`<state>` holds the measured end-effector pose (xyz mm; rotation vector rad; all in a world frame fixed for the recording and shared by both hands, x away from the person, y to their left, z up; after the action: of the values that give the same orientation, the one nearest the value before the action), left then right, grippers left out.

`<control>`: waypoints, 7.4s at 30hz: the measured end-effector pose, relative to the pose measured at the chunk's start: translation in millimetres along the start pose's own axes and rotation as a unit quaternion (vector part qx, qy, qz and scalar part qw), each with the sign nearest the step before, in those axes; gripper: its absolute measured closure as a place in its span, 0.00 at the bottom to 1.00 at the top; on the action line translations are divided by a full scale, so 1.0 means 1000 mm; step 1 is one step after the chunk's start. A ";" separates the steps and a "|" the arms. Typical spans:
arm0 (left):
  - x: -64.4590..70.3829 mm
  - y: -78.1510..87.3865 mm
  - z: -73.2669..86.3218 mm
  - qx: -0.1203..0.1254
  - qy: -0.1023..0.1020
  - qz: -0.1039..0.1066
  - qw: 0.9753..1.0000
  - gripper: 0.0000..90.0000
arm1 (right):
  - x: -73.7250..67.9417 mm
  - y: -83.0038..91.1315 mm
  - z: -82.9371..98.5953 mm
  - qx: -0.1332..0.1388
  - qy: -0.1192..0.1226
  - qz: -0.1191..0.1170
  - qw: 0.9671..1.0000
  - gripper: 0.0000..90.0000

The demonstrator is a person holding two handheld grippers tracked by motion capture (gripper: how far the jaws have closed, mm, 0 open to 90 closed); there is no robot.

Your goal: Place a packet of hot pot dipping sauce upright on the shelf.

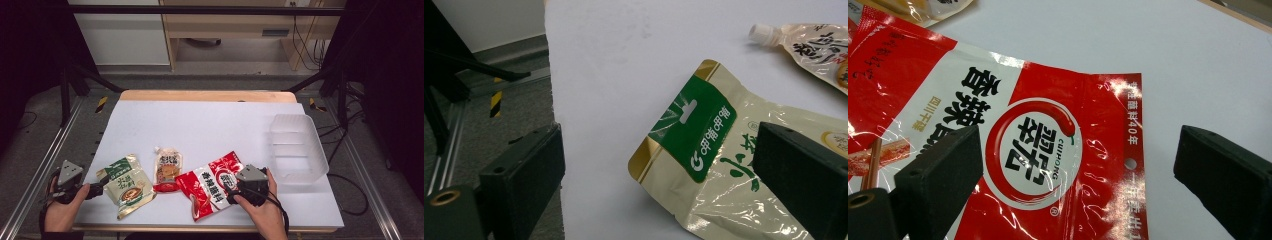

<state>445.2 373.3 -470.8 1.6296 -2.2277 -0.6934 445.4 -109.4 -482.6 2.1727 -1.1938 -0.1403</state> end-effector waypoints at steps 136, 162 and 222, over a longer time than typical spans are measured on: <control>0.235 -0.004 -0.182 -0.022 -0.288 0.322 0.902 1.00 | 0.031 0.068 -0.140 -0.072 0.280 -0.132 0.948 0.42; 0.247 0.000 -0.181 -0.016 -0.301 0.342 0.890 1.00 | 0.011 0.048 -0.135 -0.103 0.331 -0.179 0.921 0.91; 0.126 -0.024 -0.056 0.035 -0.129 0.171 0.976 0.07 | 0.130 0.087 -0.171 -0.052 0.299 -0.057 0.951 1.00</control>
<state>452.6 236.5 -442.4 1.1907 -2.6559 -0.7728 523.3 -161.4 -271.1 1.9807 -0.6966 0.3765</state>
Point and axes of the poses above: each handheld gripper's, and its own axes: y roughly backward along the jaws, z roughly out of its underside, x roughly to its right, the point moved 4 cm from there along -y, roughly forward along the jaws, and after that the axes turned 3 degrees about y, right-handed, at the moved point
